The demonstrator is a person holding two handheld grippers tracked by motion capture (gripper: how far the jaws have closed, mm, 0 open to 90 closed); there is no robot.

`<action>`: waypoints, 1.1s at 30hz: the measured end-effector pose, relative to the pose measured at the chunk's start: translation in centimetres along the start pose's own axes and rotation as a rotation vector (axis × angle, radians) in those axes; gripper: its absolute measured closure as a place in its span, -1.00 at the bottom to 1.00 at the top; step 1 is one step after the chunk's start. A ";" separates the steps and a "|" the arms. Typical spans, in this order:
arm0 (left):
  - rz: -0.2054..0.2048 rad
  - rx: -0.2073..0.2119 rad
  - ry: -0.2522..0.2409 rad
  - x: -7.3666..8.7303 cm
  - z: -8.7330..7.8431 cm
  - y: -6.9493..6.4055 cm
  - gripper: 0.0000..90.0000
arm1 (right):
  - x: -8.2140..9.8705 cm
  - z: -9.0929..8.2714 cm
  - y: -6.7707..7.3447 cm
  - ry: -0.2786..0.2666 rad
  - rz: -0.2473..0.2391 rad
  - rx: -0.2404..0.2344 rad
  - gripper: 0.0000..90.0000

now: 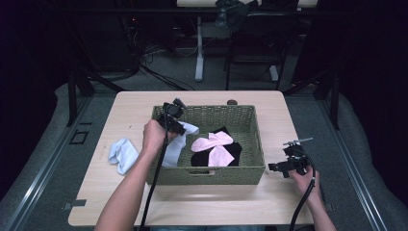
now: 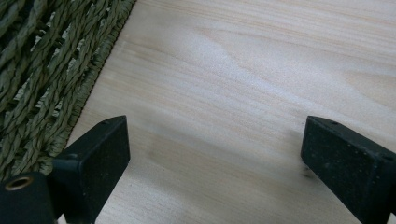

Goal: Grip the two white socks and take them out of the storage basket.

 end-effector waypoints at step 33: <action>0.026 -0.068 -0.076 -1.5 -11.9 1.2 0.90 | 0.0 0.1 0.0 0.006 -0.011 0.013 -0.83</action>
Point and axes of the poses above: each handheld gripper's, and its own axes: z roughly forward along the jaws, x roughly out of its underside, y roughly to its left, the point moved 4 cm from there along z, roughly forward along the jaws, and after that the axes turned 7 degrees about y, right-handed, at the moved point
